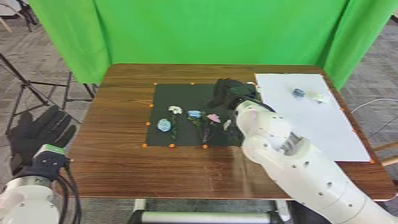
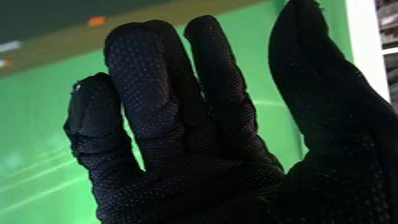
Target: Arrange flowers
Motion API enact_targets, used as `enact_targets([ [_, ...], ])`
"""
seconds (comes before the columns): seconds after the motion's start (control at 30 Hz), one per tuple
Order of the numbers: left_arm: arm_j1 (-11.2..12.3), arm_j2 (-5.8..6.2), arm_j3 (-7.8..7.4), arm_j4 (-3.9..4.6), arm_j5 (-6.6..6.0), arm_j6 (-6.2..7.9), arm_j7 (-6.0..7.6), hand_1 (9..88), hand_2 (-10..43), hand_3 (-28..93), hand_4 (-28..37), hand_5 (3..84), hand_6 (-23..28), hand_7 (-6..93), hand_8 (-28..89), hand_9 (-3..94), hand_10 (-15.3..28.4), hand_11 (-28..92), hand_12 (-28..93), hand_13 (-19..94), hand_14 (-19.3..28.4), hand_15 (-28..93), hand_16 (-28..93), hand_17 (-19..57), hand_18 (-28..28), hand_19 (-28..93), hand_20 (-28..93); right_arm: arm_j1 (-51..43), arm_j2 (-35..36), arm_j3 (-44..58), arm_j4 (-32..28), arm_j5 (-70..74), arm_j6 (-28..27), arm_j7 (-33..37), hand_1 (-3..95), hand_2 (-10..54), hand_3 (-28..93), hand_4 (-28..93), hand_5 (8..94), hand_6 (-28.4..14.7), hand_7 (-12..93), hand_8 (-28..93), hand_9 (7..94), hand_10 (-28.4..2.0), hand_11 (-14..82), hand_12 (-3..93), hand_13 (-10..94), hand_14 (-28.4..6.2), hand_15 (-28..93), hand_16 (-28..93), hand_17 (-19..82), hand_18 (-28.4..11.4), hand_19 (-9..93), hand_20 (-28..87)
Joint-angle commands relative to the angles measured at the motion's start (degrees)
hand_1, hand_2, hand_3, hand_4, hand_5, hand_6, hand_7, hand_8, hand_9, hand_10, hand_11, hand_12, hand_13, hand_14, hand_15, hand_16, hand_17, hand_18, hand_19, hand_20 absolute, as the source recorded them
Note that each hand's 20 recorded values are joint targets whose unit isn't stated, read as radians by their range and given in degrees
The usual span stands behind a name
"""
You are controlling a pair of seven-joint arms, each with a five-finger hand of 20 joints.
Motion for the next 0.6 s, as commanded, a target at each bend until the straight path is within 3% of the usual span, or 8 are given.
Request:
enact_targets([
  [0.03,2.16,0.14,-1.06,-0.74,-1.08,-0.30,2.23,28.3,10.6,73,-28.3,45.9,7.6,21.7,-12,38.6,14.5,30,10,23,14.7,52,-10,-5.4,14.2,41,13,5.62,9.61,4.49,2.23,2.24,3.20,0.57,37.8,-9.5,75,-28,61.6,-4.4,23,-13,61.7,-16.7,17.6,16.9,63,-12.8,57,24,35,-23.9,81,31],
  [0.13,2.09,0.37,-0.76,-0.64,-1.22,-0.37,2.53,28.2,10.6,73,-28.3,45.9,7.6,21.6,-13,38.6,14.6,30,10,23,14.8,52,-10,-5.4,14.3,41,13,6.17,15.07,6.39,3.57,2.63,4.48,-2.41,37.1,-9.5,76,-28,59.5,-4.4,23,-13,59.7,-16.9,17.5,16.8,60,-13.1,54,22,32,-23.3,77,29],
  [0.23,2.61,1.44,-0.60,-0.58,-3.46,0.89,4.82,28.2,10.8,73,-28.3,46.0,7.7,21.6,-13,38.7,14.6,30,10,23,14.9,52,-10,-5.5,14.3,41,13,7.65,20.52,6.83,5.79,5.21,4.33,-5.17,36.1,-9.5,77,-28,55.7,-4.4,24,-13,56.3,-16.7,16.7,16.6,56,-12.9,49,20,29,-21.9,71,26],
  [0.4,2.05,1.51,0.03,-0.50,-1.92,-0.67,4.19,28.0,11.1,73,-28.3,46.1,7.7,21.6,-13,38.7,14.7,30,10,24,15.1,52,-10,-5.5,14.4,41,13,-0.59,27.60,17.73,4.09,8.72,-0.78,-7.20,35.1,-9.5,78,-28,51.8,-4.3,24,-14,52.4,-15.9,15.1,15.9,51,-13.5,43,17,26,-20.9,63,23],
  [0.43,2.07,0.94,-0.43,-0.48,-1.66,-0.66,3.51,28.0,11.2,73,-28.3,46.1,7.7,21.6,-13,38.7,14.6,30,10,24,15.2,52,-10,-5.5,14.4,41,13,-1.27,28.14,19.05,4.34,9.30,-1.88,-7.35,34.8,-9.5,78,-28,50.9,-4.2,24,-14,51.8,-15.8,14.8,15.9,50,-13.6,42,17,25,-20.7,62,22],
  [0.6,1.27,0.50,-0.59,0.03,-0.99,-1.00,2.31,27.8,11.3,73,-28.3,46.0,7.7,21.6,-13,38.7,14.6,30,10,24,15.3,52,-10,-5.5,14.5,41,13,-9.16,30.71,29.34,4.85,13.74,-4.57,-7.28,33.1,-9.5,80,-28,45.3,-4.1,24,-14,46.7,-15.3,12.9,15.4,43,-13.8,37,15,23,-19.4,56,20],
])
